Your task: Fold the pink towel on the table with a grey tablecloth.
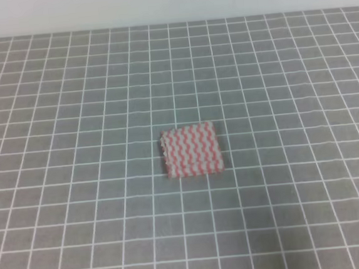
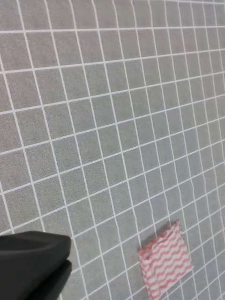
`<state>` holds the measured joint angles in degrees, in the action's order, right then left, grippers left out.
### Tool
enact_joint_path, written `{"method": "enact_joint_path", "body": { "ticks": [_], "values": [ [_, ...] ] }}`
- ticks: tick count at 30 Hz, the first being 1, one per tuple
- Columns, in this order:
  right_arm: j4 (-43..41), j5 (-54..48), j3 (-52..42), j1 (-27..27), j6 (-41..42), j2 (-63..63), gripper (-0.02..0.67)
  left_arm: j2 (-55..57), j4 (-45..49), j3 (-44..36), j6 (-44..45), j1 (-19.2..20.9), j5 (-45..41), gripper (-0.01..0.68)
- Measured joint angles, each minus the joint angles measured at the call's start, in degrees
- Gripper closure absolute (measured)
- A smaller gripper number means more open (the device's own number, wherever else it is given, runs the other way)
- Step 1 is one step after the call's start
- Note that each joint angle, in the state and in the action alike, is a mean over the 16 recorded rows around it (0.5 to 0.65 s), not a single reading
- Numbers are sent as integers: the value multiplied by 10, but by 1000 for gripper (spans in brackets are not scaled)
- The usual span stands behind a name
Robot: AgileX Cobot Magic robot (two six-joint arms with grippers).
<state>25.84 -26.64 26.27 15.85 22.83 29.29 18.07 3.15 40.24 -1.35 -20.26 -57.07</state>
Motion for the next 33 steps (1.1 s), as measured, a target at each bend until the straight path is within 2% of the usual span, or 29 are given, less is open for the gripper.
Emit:
{"method": "enact_joint_path", "body": {
  "ticks": [7, 12, 19, 24, 33],
  "values": [
    [-205, 41, -27, -8, -131, -32, 667, -2, 1, 0, 0, 0, -1, 675],
    [-279, 21, -35, -26, -190, -86, 667, -5, 1, 0, 0, 0, -4, 675],
    [-302, -28, -36, -50, -204, -159, 667, -9, 1, 0, 0, -1, -7, 675],
    [-303, -24, -54, -61, -209, -185, 667, -9, 1, 0, 0, -1, -8, 675],
    [-285, 32, -161, -62, -231, -243, 667, -8, 1, 0, 0, 0, -8, 675]
  ]
}}
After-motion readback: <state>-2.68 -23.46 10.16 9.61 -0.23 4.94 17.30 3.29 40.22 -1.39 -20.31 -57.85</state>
